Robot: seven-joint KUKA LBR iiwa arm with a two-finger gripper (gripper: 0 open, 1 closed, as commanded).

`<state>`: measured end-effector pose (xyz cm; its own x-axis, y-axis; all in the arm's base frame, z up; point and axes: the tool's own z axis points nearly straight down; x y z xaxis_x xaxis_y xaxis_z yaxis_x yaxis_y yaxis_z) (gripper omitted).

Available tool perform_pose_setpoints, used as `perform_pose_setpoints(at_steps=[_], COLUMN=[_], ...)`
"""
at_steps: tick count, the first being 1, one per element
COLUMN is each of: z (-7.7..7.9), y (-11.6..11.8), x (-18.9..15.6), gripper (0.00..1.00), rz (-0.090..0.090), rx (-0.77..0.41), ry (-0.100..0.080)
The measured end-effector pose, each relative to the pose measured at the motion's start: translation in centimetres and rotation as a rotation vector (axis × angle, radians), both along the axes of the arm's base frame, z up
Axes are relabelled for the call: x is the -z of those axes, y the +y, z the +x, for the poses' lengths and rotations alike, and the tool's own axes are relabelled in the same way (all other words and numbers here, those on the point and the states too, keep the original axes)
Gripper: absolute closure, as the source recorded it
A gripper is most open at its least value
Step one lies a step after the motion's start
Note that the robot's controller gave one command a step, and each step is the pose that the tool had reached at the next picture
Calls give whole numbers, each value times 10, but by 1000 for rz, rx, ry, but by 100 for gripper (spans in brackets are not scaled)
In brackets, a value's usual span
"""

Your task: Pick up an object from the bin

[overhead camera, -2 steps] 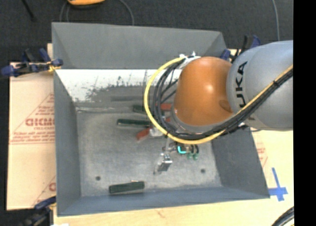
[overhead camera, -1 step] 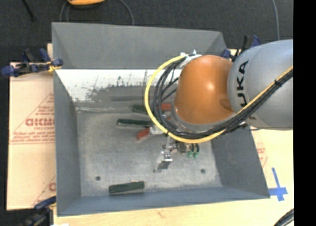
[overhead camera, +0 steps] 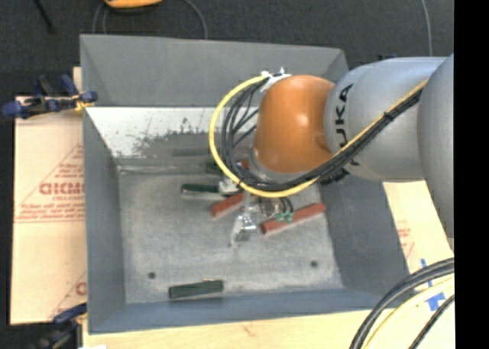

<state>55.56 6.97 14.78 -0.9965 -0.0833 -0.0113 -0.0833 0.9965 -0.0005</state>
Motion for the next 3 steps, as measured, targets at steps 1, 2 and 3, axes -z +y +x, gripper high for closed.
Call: perform_pose_setpoints(at_steps=[1, 2, 3], z=[19, 31, 28], y=[-70, -102, -139], x=[11, 31, 64], gripper=[0, 0, 0], rz=[1, 0, -2], rx=[31, 153, -78], ry=[8, 7, 6])
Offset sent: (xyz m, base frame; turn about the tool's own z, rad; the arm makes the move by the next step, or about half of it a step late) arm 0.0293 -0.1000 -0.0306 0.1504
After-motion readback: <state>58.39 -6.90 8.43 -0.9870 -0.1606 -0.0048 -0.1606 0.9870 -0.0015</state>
